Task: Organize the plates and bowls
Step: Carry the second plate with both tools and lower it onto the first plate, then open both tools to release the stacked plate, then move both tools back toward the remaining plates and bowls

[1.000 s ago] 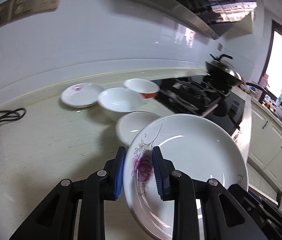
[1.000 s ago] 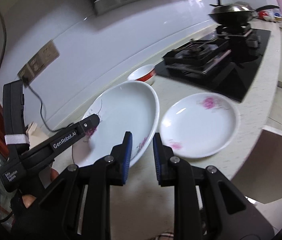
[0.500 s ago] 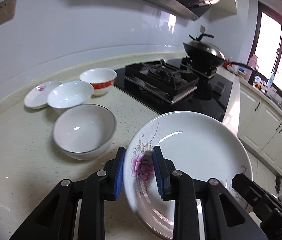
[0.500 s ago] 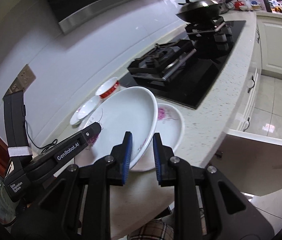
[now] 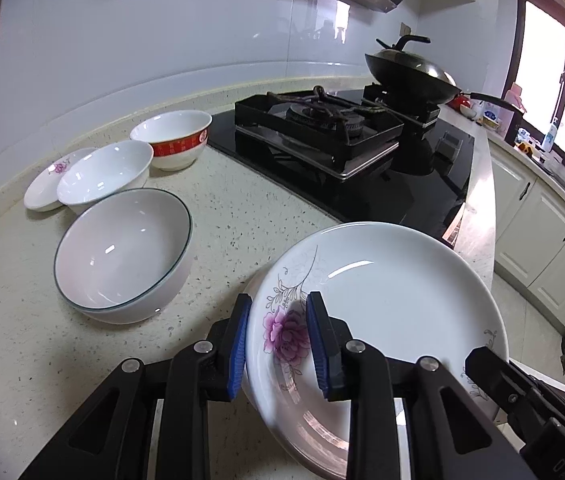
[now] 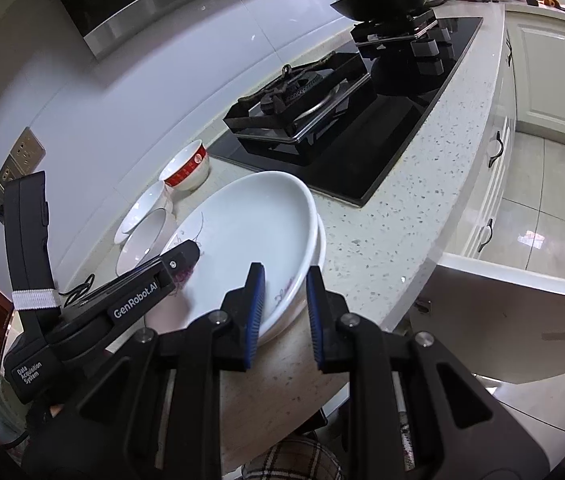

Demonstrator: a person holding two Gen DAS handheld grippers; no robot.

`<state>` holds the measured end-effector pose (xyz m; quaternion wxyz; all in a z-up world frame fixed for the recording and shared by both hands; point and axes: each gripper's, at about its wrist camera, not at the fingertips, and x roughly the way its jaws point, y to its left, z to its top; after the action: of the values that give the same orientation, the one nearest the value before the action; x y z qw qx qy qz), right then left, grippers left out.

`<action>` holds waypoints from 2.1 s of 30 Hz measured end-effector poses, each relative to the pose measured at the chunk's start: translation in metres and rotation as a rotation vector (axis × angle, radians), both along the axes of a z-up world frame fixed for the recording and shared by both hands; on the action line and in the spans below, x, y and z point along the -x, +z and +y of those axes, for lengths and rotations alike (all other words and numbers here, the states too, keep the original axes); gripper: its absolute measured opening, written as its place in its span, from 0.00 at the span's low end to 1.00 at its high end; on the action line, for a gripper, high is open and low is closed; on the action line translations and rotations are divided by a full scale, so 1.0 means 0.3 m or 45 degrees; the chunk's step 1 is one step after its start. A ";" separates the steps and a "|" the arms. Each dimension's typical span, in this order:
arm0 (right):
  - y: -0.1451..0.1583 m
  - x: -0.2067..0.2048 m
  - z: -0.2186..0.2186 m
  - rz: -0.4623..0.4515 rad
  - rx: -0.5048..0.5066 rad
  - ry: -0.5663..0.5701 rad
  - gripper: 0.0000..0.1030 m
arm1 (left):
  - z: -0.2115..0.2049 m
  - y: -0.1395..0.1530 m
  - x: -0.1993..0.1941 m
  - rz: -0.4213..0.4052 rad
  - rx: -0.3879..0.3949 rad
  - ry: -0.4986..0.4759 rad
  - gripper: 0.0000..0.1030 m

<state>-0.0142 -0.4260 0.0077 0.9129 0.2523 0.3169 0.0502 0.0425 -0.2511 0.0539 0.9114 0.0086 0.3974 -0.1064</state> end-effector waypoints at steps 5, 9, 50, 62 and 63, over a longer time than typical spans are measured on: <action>0.012 -0.019 0.030 -0.026 0.074 0.023 0.24 | -0.016 -0.031 -0.021 0.005 -0.075 -0.006 0.28; 0.017 -0.039 0.057 -0.030 0.095 0.056 0.24 | -0.057 -0.032 -0.007 -0.021 -0.105 -0.067 0.27; 0.230 -0.125 0.511 -0.140 0.125 0.419 0.62 | 0.767 0.088 0.006 -0.070 0.130 0.468 0.73; 0.336 -0.501 0.919 0.086 0.078 0.614 0.62 | 1.064 0.004 -0.234 0.101 0.166 0.769 0.73; 0.344 -0.556 0.941 0.120 0.091 0.622 0.62 | 1.075 0.003 -0.254 0.108 0.184 0.776 0.73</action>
<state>0.1528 -0.1436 0.1110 0.8662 0.1377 0.4125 0.2463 0.1188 0.0714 0.0548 0.8822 -0.1800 0.4108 0.1433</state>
